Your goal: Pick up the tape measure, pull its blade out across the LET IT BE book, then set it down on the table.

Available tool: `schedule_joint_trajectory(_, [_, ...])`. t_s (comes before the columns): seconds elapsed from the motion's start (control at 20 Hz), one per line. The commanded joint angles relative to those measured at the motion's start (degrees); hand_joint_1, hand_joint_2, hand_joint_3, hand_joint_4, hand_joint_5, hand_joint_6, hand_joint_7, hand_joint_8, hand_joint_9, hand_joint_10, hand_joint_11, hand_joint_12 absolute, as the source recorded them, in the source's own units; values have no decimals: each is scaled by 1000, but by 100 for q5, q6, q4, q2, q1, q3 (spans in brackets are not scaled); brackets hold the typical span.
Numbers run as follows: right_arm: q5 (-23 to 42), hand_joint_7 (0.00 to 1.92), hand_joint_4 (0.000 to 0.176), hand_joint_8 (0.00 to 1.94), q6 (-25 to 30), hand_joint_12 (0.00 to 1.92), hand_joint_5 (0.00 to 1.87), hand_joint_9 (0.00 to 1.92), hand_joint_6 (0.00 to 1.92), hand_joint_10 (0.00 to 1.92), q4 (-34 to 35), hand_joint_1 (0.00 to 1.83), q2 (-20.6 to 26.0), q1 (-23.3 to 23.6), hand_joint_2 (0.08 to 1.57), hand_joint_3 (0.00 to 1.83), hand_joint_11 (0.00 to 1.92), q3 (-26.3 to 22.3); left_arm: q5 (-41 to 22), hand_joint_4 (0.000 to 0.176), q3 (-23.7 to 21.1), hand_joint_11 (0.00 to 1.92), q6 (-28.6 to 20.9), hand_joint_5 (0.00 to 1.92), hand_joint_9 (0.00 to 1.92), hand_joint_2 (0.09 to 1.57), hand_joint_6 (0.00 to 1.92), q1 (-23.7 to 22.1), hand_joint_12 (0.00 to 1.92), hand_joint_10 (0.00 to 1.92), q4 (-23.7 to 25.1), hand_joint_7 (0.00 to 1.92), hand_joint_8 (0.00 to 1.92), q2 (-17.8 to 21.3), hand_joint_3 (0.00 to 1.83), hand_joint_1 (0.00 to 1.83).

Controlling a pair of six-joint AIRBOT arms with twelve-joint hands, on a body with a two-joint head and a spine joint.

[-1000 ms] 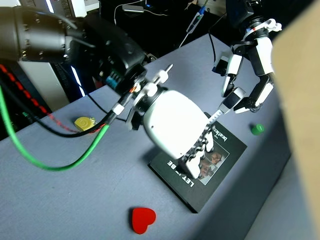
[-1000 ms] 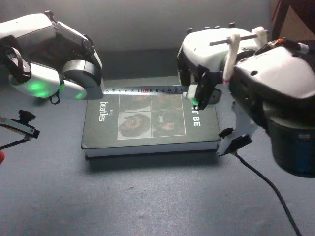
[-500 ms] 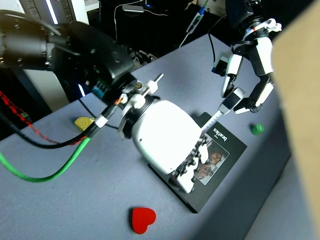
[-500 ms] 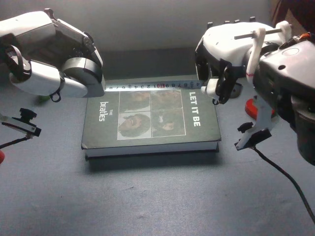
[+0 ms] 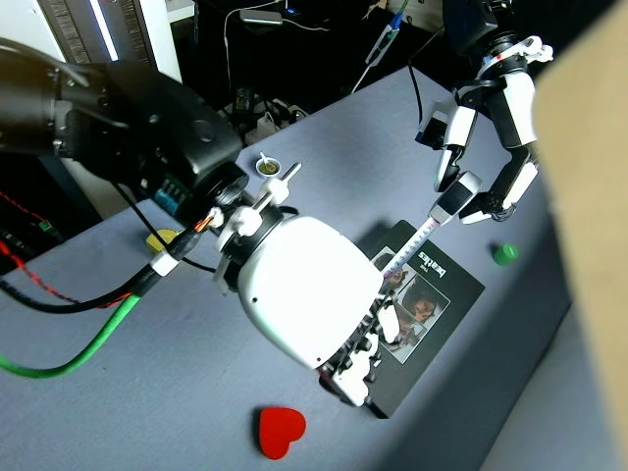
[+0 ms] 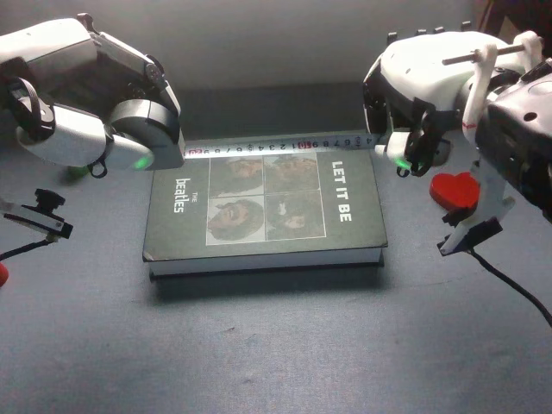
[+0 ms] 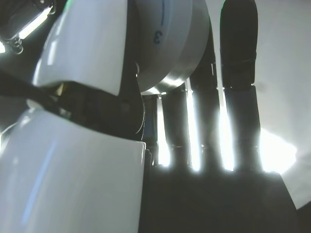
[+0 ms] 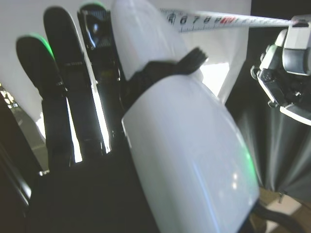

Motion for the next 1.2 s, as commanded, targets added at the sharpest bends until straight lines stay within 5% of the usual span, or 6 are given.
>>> schedule_joint_trajectory(0.0, [369, 1006, 0, 1002, -73, 1370, 754, 841, 1289, 757, -447, 1206, 100, 21, 1171, 0, 587, 66, -670, 0, 47, 953, -4, 921, 1032, 1076, 977, -58, 960, 1085, -37, 1171, 543, 18, 0, 1386])
schedule_joint_trajectory(0.2, [305, 983, 0, 1024, -73, 1383, 766, 836, 1292, 776, -480, 1197, 184, 8, 1174, 0, 637, 168, -671, 0, 48, 940, -4, 921, 1032, 1075, 977, -55, 953, 1084, -37, 1173, 539, 20, 0, 1387])
schedule_joint_trajectory(0.3, [276, 990, 0, 979, -61, 1386, 750, 752, 1280, 1372, -481, 1345, 220, 0, 1173, 1, 651, 203, -689, 0, 52, 947, -4, 921, 1033, 1075, 976, -56, 955, 1083, -37, 1174, 538, 19, 0, 1386])
schedule_joint_trajectory(0.35, [247, 988, 0, 1011, -59, 1383, 753, 761, 1300, 1051, -482, 1229, 238, -7, 1174, 1, 635, 226, -690, 0, 53, 951, -4, 923, 1033, 1075, 978, -56, 956, 1082, -37, 1174, 535, 19, 0, 1386])
schedule_joint_trajectory(0.5, [217, 998, 0, 965, -59, 1386, 748, 746, 1283, 1382, -495, 1347, 275, 1, 1171, 2, 639, 312, -690, 0, 43, 964, -4, 924, 1033, 1075, 978, -54, 960, 1082, -37, 1175, 534, 19, 0, 1386])
schedule_joint_trajectory(1.15, [-35, 990, 0, 985, -51, 1394, 738, 745, 1286, 1400, -580, 1352, 467, -37, 1176, 0, 652, 599, -706, 0, 49, 955, -4, 929, 1041, 1072, 973, -50, 948, 1065, -37, 1180, 522, 18, 0, 1387])
